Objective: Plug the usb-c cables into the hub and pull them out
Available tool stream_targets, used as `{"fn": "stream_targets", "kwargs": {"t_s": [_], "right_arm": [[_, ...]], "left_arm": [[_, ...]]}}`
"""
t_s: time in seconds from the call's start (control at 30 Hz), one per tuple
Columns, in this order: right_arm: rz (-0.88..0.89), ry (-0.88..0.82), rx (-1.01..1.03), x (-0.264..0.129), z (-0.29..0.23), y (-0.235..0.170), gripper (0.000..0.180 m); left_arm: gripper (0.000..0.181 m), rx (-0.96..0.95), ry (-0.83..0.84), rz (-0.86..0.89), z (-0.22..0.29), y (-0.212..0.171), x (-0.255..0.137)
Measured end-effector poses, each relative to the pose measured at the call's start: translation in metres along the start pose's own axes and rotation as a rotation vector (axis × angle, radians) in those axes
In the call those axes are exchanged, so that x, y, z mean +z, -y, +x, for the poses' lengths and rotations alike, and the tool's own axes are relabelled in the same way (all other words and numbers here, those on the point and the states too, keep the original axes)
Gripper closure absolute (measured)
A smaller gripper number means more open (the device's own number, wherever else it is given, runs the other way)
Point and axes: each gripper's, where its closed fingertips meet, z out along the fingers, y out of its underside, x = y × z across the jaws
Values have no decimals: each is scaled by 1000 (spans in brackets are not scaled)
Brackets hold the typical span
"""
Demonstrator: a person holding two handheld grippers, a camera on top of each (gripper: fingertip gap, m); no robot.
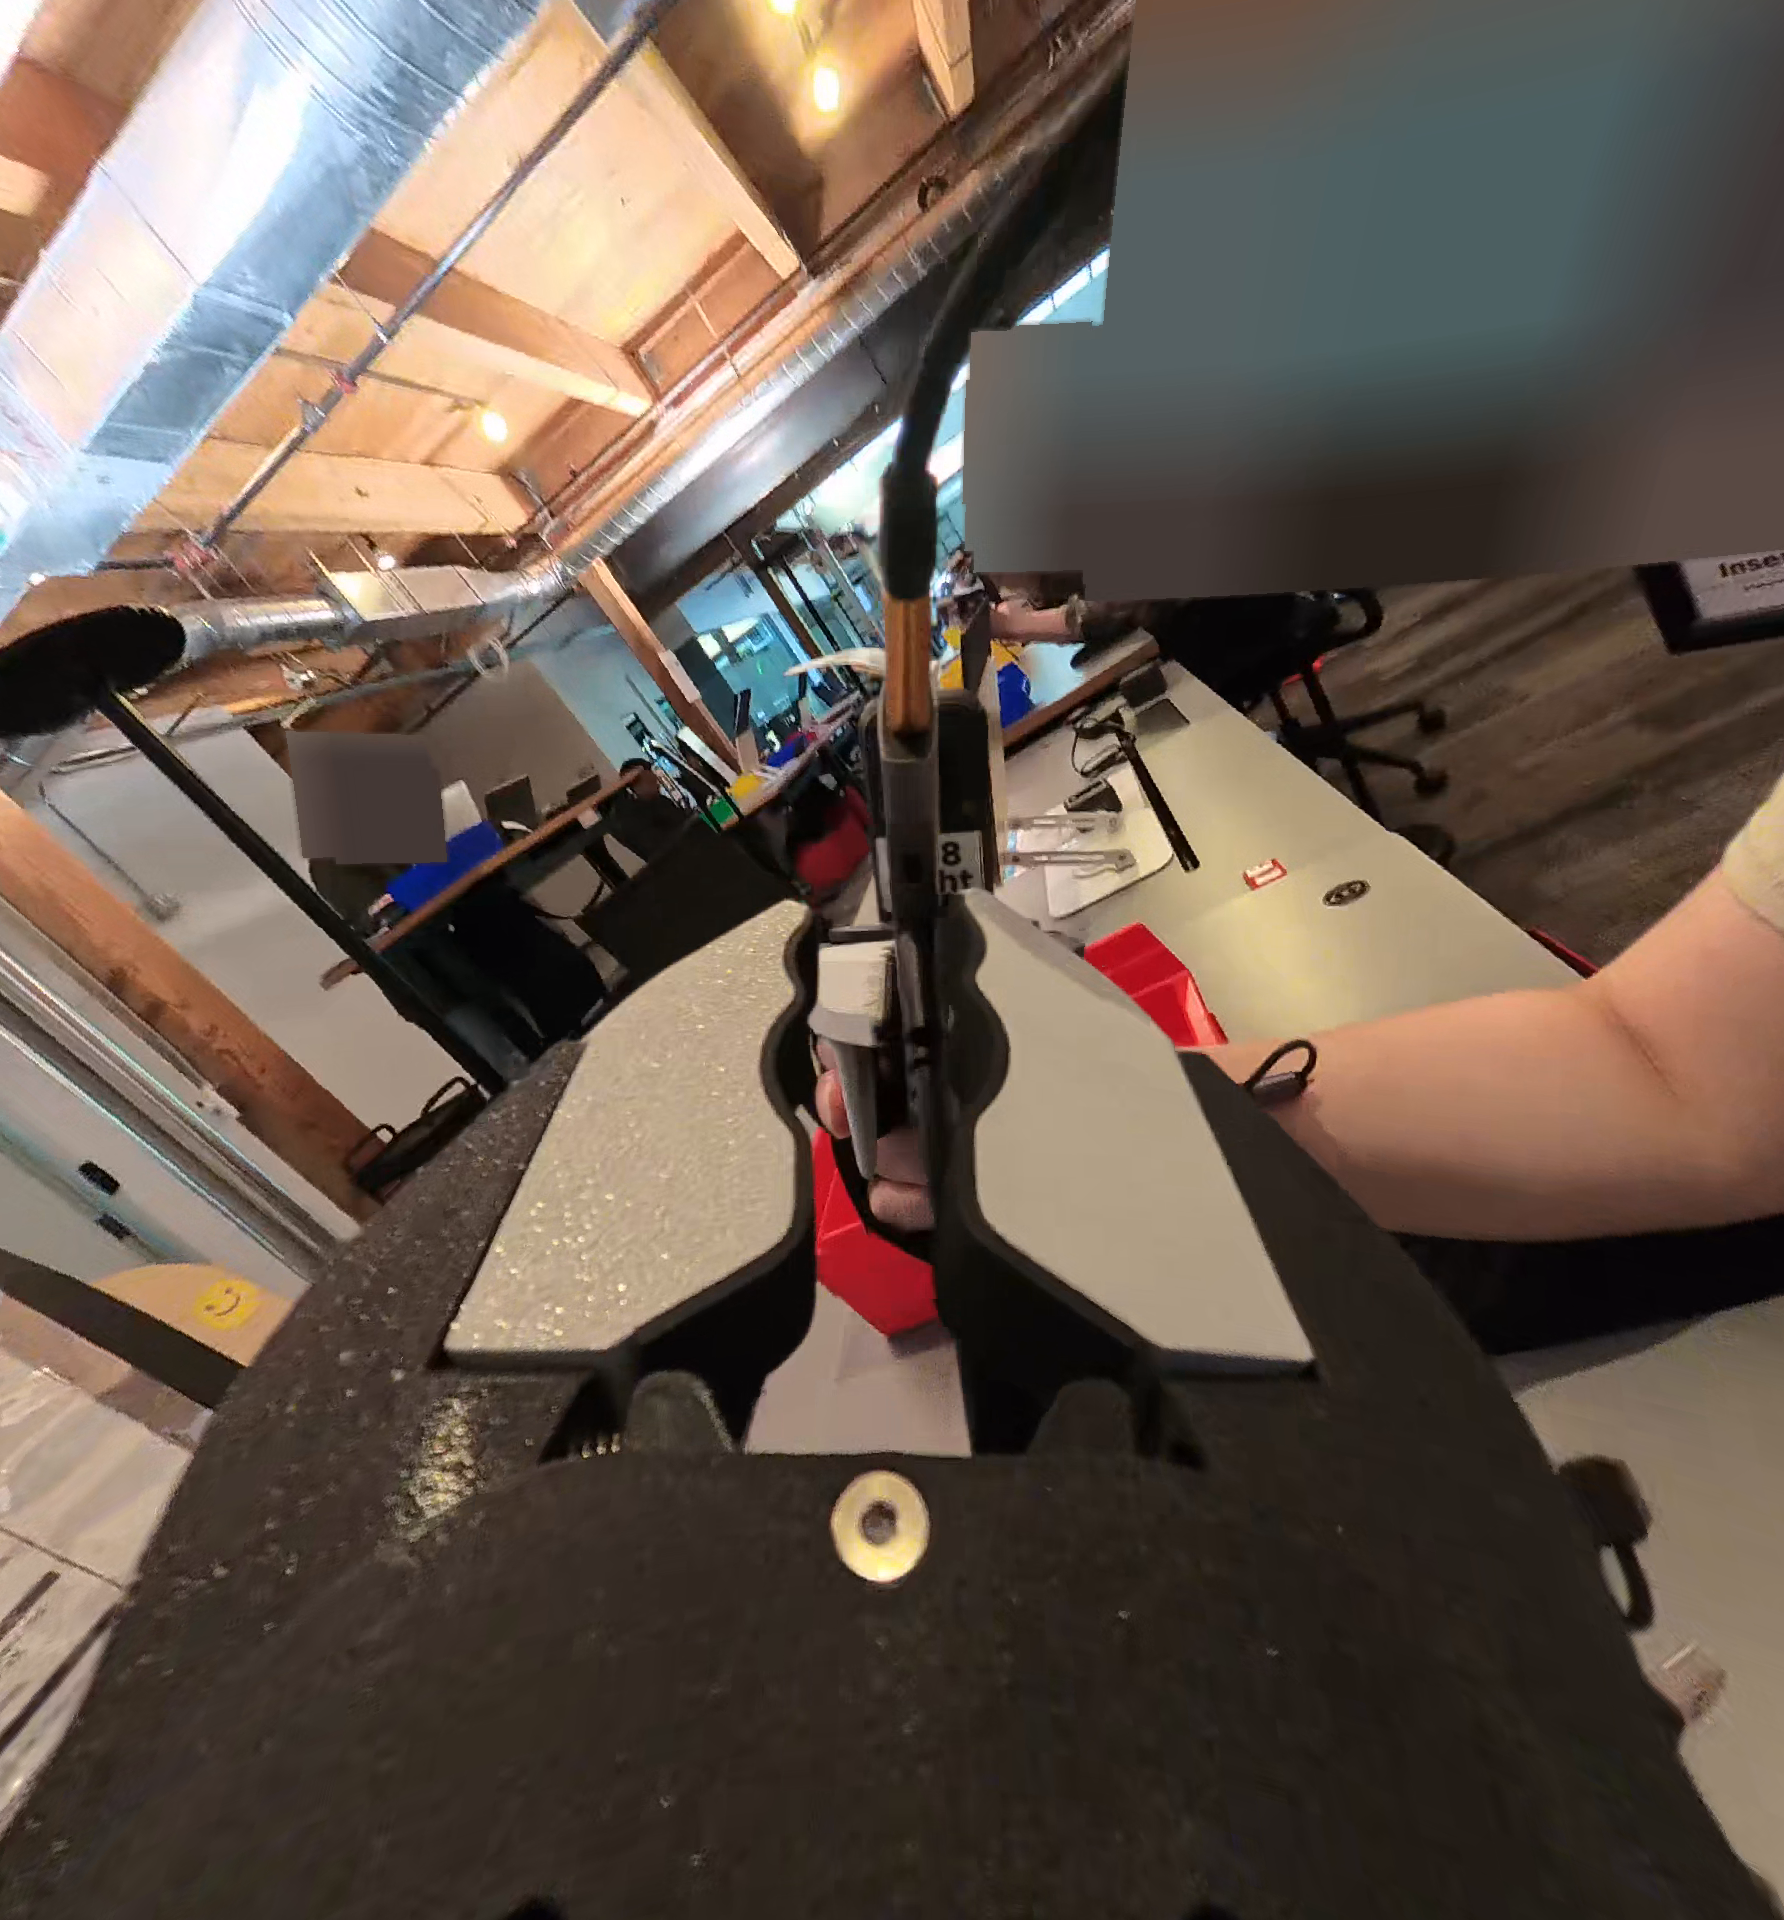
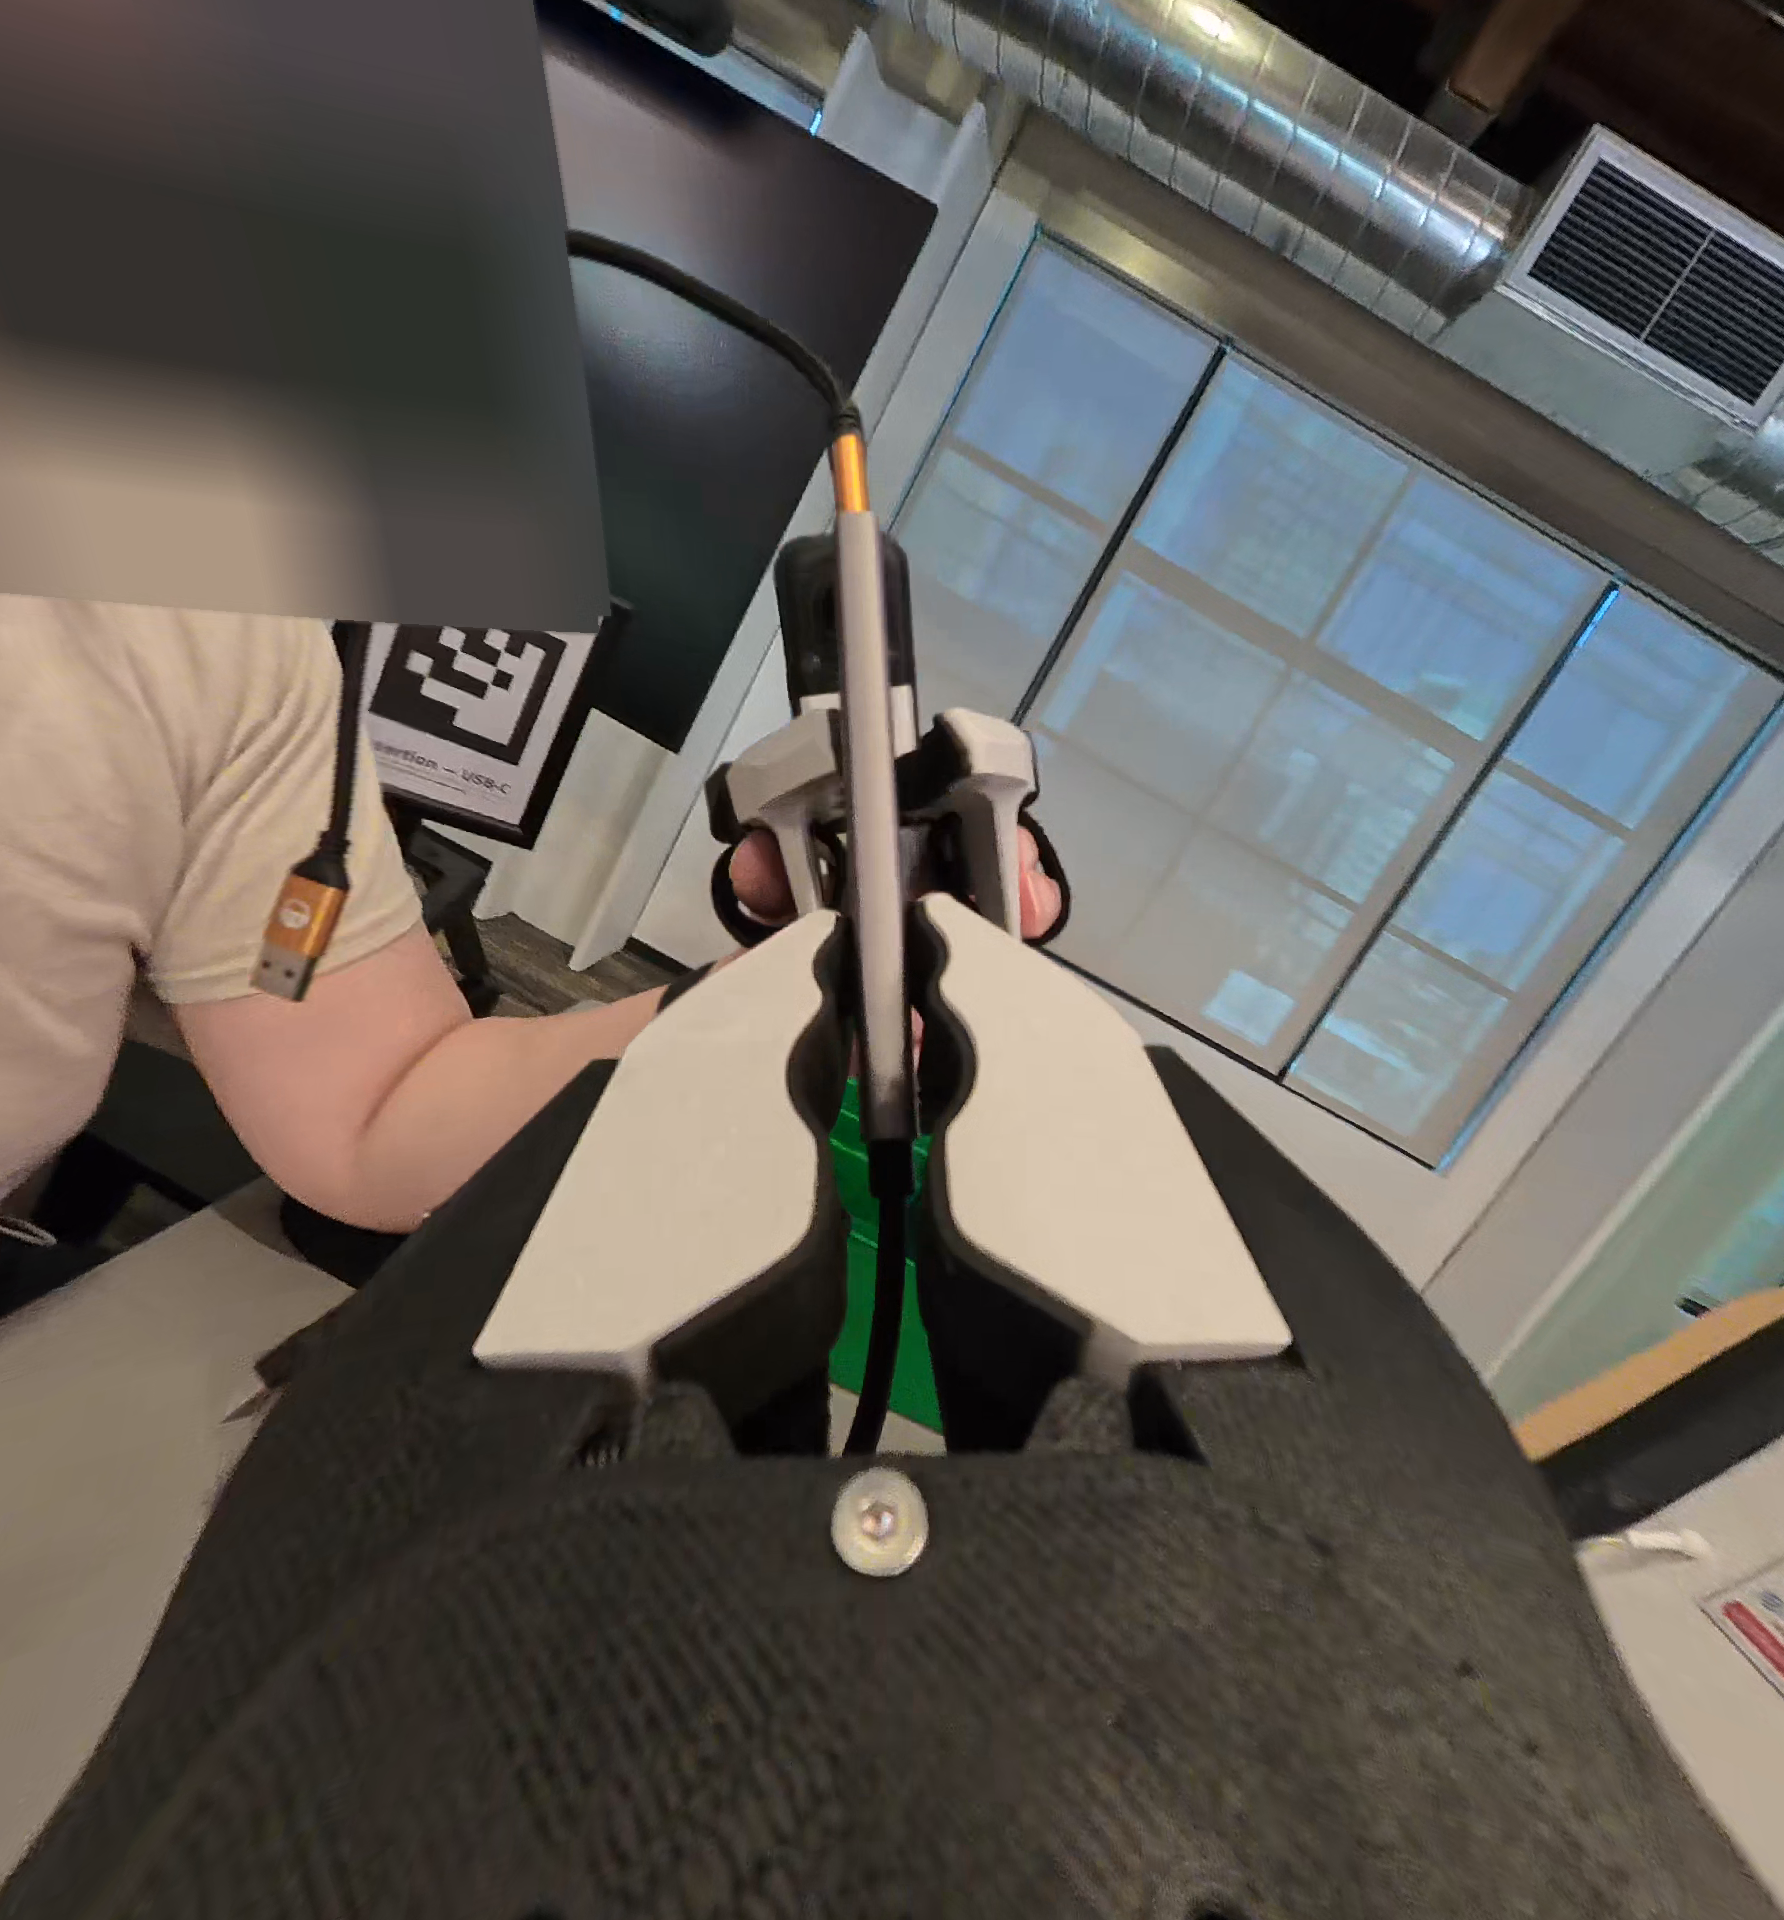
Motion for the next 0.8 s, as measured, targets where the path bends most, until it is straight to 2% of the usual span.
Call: {"fn": "stream_targets", "kwargs": {"t_s": [0.13, 0.23, 0.5, 0.57, 0.67, 0.8], "right_arm": [[-30, 27, 8, 6, -3, -14, 170], [2, 32, 24, 10, -3, -19, 170], [92, 23, 75, 11, 1, -36, 170], [44, -41, 82, 7, 12, -46, 167], [-134, -275, 14, -19, 48, -60, 149], [-411, -576, -25, -51, 81, -37, 151]], "left_arm": [[155, 9, -23, 2, 3, -1, 5], [171, 21, -60, 17, 8, -2, 3], [171, 38, -52, -19, 4, -17, 1], [171, 28, -24, -97, -4, -27, -1], [172, 92, 110, -195, -25, -40, -7], [172, 249, 392, -390, -66, -65, -25]]}}
